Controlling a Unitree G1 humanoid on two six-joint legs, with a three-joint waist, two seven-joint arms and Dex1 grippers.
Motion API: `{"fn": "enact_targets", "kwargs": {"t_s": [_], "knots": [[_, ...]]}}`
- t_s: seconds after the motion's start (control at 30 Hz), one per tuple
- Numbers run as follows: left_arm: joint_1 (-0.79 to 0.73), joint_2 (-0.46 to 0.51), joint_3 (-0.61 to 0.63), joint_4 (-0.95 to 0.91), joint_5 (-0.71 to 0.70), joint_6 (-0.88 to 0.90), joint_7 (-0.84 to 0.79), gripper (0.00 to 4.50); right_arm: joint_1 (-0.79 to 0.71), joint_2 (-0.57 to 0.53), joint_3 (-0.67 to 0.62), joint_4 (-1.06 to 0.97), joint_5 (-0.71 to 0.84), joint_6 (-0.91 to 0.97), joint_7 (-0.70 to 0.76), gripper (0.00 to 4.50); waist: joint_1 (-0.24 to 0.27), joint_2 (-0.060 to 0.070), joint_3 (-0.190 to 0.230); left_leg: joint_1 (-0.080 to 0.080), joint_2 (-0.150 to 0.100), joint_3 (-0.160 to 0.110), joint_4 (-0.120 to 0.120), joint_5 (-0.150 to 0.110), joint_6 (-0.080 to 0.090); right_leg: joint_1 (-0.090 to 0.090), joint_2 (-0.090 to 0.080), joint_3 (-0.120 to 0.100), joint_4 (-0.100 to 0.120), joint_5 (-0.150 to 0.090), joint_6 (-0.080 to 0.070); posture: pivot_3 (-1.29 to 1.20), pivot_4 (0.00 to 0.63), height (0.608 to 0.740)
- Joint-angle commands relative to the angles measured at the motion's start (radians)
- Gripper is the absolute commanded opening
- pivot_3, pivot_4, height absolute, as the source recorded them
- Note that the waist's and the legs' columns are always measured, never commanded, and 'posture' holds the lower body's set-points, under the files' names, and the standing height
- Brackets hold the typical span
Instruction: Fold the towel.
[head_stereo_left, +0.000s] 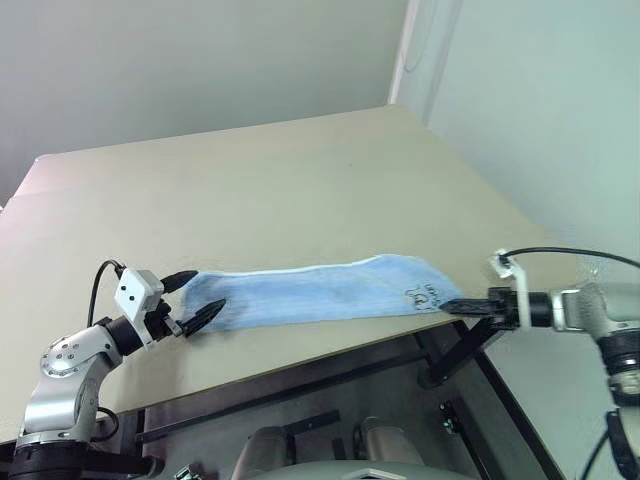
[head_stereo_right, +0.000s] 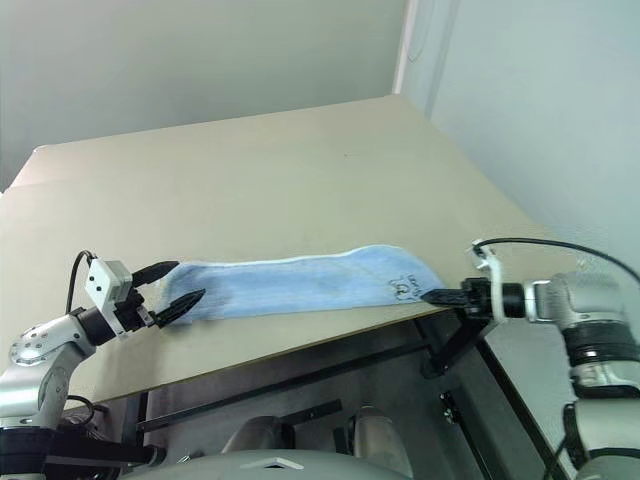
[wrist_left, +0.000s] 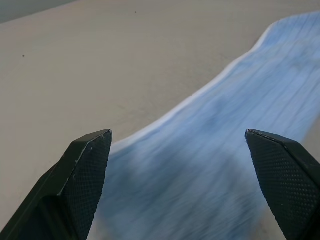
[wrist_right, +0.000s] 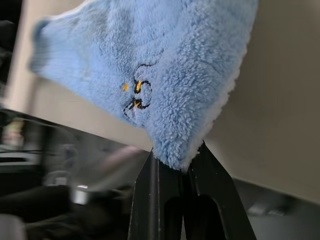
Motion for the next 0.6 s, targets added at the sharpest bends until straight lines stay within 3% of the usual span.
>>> {"fn": "enact_targets", "kwargs": {"t_s": [0.03, 0.4, 0.6], "knots": [[-0.005, 0.006, 0.029, -0.004, -0.002, -0.025, 0.005, 4.5, -0.043, -0.031, 0.022, -0.046, -0.063, -0.12, 0.026, 0.04, -0.003, 0.0, 0.0, 0.0, 0.001, 0.0, 0.0, 0.0, 0.0, 0.0, 0.001, 0.0, 0.0, 0.0, 0.0, 0.0, 0.0, 0.74], [0.008, 0.005, 0.015, -0.02, 0.005, -0.029, 0.012, 4.5, -0.074, 0.069, 0.012, -0.484, 0.009, -0.197, 0.019, 0.04, -0.001, 0.001, 0.001, 0.002, 0.003, 0.0, 0.001, -0.001, 0.0, 0.0, 0.001, 0.0, 0.002, 0.0, 0.0, 0.0, 0.0, 0.74], [0.005, 0.012, 0.01, -0.025, 0.004, -0.022, 0.011, 4.5, -0.153, 0.198, 0.136, -0.526, -0.021, -0.26, 0.036, 0.04, -0.002, 0.0, 0.001, 0.002, 0.003, 0.0, 0.001, -0.001, -0.001, 0.0, 0.0, 0.0, 0.001, 0.0, 0.0, 0.0, 0.0, 0.74]]}}
